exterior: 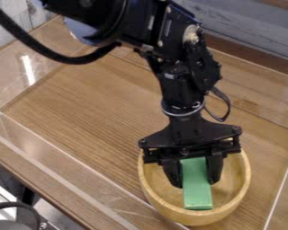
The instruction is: Put the green block in the brown bowl
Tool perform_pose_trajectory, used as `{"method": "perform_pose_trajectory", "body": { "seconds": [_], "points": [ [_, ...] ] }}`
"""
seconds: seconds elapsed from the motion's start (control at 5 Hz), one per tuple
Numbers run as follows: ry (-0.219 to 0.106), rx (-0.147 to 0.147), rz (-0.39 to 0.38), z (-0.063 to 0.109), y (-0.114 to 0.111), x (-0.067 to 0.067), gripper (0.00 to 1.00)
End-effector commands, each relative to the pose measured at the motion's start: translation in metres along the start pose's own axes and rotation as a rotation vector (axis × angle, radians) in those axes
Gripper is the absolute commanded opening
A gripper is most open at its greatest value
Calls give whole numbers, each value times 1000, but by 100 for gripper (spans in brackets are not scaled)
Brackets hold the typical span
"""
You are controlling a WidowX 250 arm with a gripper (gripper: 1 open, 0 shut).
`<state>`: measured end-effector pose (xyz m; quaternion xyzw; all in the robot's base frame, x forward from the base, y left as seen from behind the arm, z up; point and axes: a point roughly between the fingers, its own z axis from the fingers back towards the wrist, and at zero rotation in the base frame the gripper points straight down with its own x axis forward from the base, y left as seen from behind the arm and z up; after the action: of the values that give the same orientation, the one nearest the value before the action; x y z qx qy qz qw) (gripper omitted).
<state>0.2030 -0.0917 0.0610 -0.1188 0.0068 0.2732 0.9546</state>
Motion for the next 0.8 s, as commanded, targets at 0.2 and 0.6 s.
{"method": "perform_pose_trajectory", "body": {
  "seconds": [0.2,0.6],
  "points": [
    [-1,-19,-42,2,-6,0,0],
    [13,-13,-74,3,-7,0,0]
  ]
}}
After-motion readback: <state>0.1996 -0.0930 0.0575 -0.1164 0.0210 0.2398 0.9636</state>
